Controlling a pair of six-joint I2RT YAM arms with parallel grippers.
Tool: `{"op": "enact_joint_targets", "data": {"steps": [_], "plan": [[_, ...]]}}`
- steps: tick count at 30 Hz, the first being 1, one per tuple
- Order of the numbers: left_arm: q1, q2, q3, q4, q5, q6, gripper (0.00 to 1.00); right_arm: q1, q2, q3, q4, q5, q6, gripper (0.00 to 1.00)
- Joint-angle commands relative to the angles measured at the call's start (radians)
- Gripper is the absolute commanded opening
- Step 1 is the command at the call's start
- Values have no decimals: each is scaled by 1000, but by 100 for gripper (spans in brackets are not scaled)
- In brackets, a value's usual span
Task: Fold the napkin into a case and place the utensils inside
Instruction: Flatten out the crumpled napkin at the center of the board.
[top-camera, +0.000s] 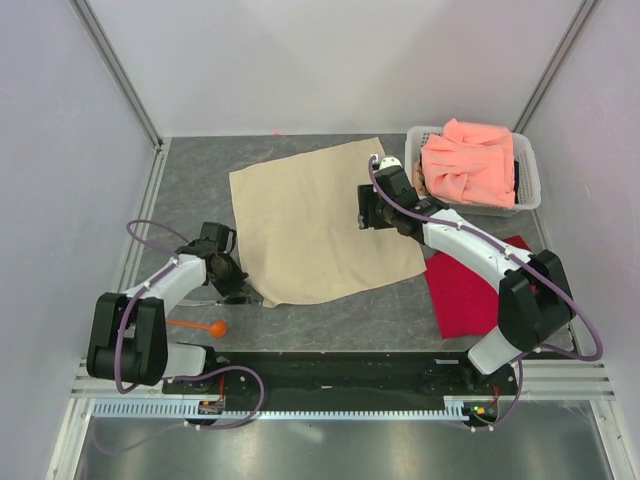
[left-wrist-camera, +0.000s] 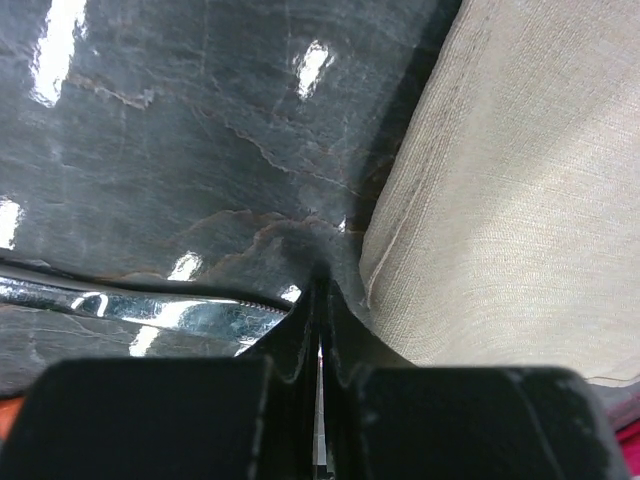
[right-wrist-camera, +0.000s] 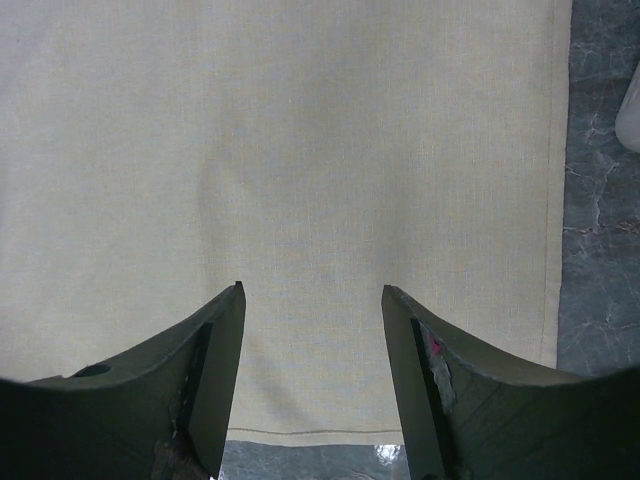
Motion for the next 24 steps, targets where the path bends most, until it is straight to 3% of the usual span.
{"op": "enact_joint_targets", "data": {"steps": [1,10,14,16,19,24], "plan": [[-11,-34,-54,-75,7,-62,2,-1,-37,-14,37,27,-3,65],[-33,-153,-45,-222,-18,-108,2,-4,-60,-52,53,13,0,66],[-34,-181,35,-253,7,-66,2,-2,-65,-74,63,-11,-6,68],[-37,-178,63,-186,94,-13,2,-2,-56,-80,68,-28,-8,69],[-39,-144,130,-106,173,4,11,-2,-34,-87,79,-42,-3,70],[-37,39,234,28,243,27,12,-5,20,-84,91,-34,-6,71]]}}
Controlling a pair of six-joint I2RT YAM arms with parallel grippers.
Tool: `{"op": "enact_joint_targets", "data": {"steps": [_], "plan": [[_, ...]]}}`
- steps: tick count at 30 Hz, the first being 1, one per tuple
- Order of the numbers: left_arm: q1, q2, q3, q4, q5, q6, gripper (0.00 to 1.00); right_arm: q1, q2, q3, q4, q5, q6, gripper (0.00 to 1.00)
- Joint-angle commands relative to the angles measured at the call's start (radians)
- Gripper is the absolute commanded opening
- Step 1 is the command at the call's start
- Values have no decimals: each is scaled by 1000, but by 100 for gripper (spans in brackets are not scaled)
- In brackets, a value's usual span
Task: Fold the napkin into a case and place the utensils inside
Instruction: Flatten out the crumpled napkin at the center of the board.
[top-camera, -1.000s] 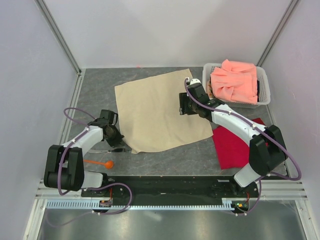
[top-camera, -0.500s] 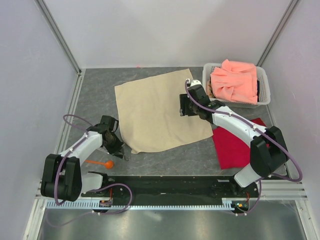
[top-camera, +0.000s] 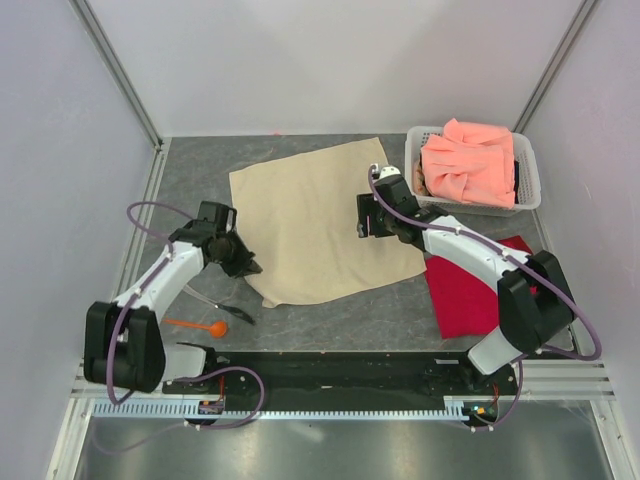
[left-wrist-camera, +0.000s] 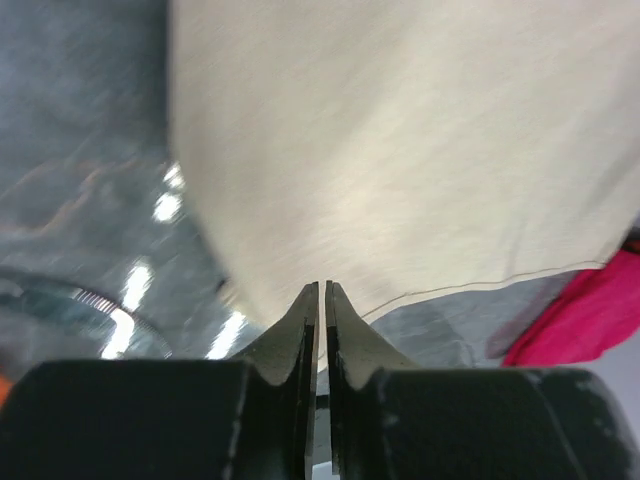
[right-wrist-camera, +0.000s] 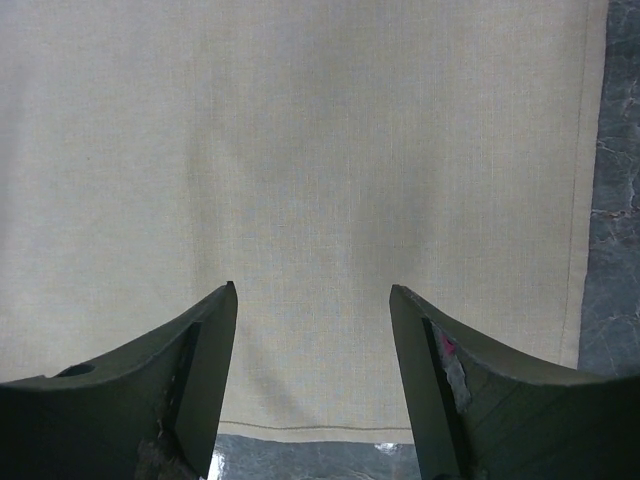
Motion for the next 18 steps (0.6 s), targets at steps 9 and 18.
{"op": "enact_joint_targets", "data": {"steps": [9,18], "plan": [[-6,531,311,216,78,70,4,-13,44,1,38,21,-7,70],[3,795,609,158,49,114,6,-93,-8,-19,-11,55,11,73]]}}
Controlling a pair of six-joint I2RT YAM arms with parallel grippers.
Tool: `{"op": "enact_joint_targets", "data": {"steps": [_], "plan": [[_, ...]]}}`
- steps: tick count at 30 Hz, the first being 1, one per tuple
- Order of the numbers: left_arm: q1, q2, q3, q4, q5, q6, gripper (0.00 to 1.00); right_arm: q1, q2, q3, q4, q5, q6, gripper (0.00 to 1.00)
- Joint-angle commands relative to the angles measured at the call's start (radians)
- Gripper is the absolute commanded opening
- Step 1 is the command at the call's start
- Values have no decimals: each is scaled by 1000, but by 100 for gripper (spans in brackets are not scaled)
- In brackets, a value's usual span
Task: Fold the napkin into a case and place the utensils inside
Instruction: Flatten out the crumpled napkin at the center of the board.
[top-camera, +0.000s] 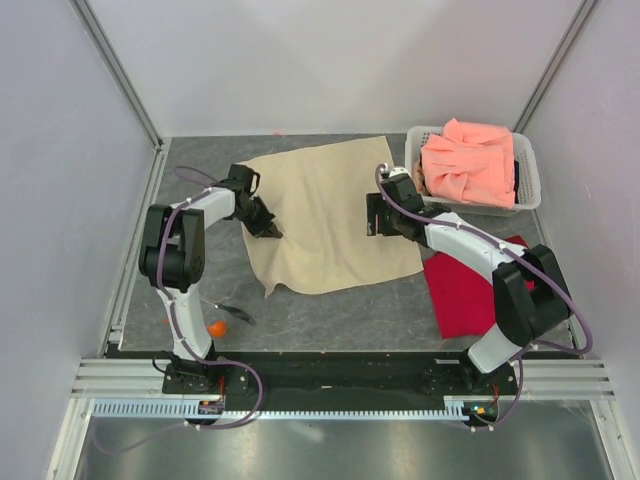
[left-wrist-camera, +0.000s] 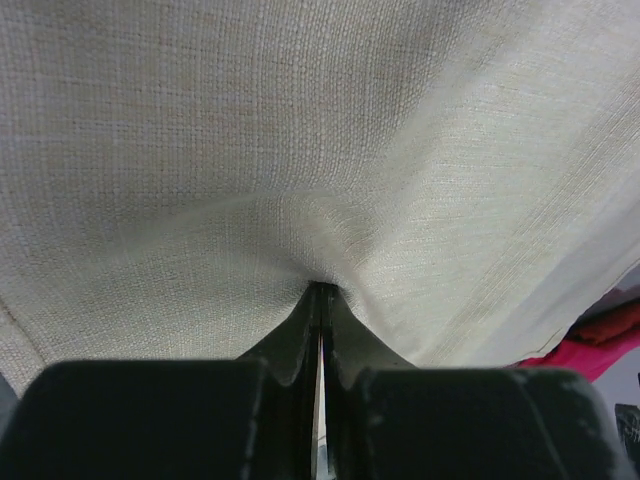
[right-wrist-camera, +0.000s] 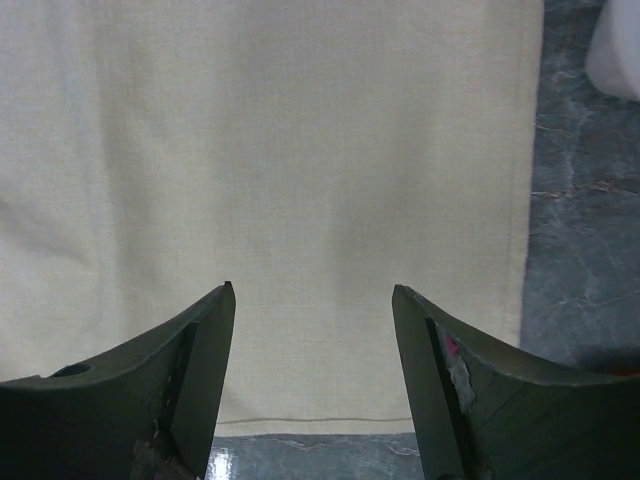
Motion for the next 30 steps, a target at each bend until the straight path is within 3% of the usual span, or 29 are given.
{"op": "enact_joint_targets", "data": {"steps": [1,5,7,8,12,14,21,24,28,30], "plan": [[12,121,152,-19,-56,79,6,-47,-63,-14,-20,34,8,74],[24,167,299,-136,-62,137,7,-74,-66,-16,-45,40,28,78],[24,132,284,-148,-94,171,13,-74,-61,-11,-68,57,39,83],[24,73,266,-151,-108,185,21,-77,-53,-4,-84,62,51,83],[24,-125,108,-154,-149,222,34,-82,-32,-7,-147,77,86,79],[23,-252,39,-139,-134,217,35,-80,-43,-37,-155,78,100,76],[27,-517,-283,-65,-31,156,32,-82,-93,-158,-172,114,123,51],[40,-590,-380,-59,-56,106,33,-80,-93,-197,-174,144,121,49],[79,-728,-467,-56,-157,72,45,-82,-92,-221,-167,181,121,48],[107,-747,-489,-56,-154,75,45,-82,-89,-226,-155,186,117,49]]}}
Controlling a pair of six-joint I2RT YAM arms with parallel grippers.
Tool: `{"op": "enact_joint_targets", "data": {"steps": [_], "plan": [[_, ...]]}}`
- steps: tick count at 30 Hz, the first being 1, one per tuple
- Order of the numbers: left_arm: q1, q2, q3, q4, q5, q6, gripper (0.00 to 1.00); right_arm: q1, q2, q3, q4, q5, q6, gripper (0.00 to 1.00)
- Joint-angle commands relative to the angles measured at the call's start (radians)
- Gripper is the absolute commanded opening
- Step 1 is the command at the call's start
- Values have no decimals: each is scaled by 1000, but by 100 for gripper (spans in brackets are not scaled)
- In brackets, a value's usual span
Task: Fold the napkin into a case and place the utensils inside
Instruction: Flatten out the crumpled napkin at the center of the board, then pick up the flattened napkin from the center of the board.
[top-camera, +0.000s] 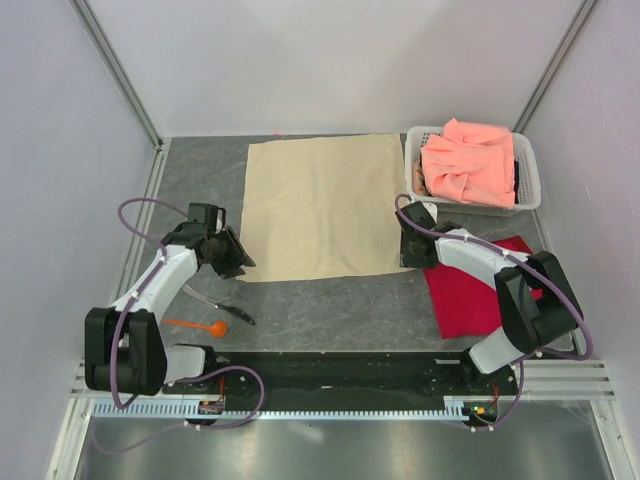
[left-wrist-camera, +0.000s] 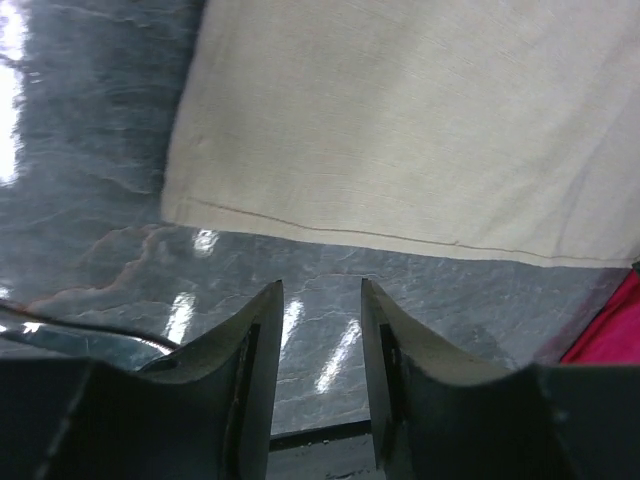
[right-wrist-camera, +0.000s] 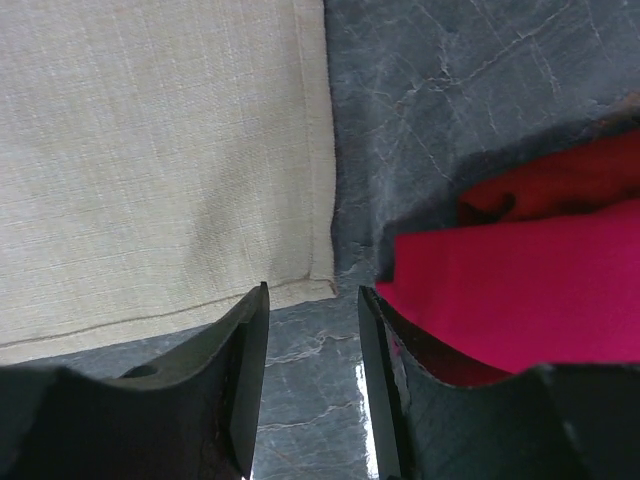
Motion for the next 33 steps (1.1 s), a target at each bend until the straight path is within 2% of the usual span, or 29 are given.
{"op": "enact_joint_targets", "data": {"steps": [1,11,13,14,21,28,33], "plan": [[51,-99,-27,33,-54,-42,47,-3,-28,-12,18,54,10,49],[97,-121,-60,21,-37,-79,54,-21,23,-52,104,-12,33,46],[103,-113,-61,-1,-43,-96,54,-32,25,-64,113,-37,31,42],[103,-107,-63,-7,-61,-116,54,-31,18,-72,122,-43,31,36],[103,-51,-72,-27,-142,-142,52,-31,-29,-92,144,-50,14,23],[103,26,-78,-38,-152,-136,51,-31,-57,-93,147,-53,2,0],[94,14,-89,-38,-213,-151,53,-31,-67,-93,158,-67,-6,0]]}}
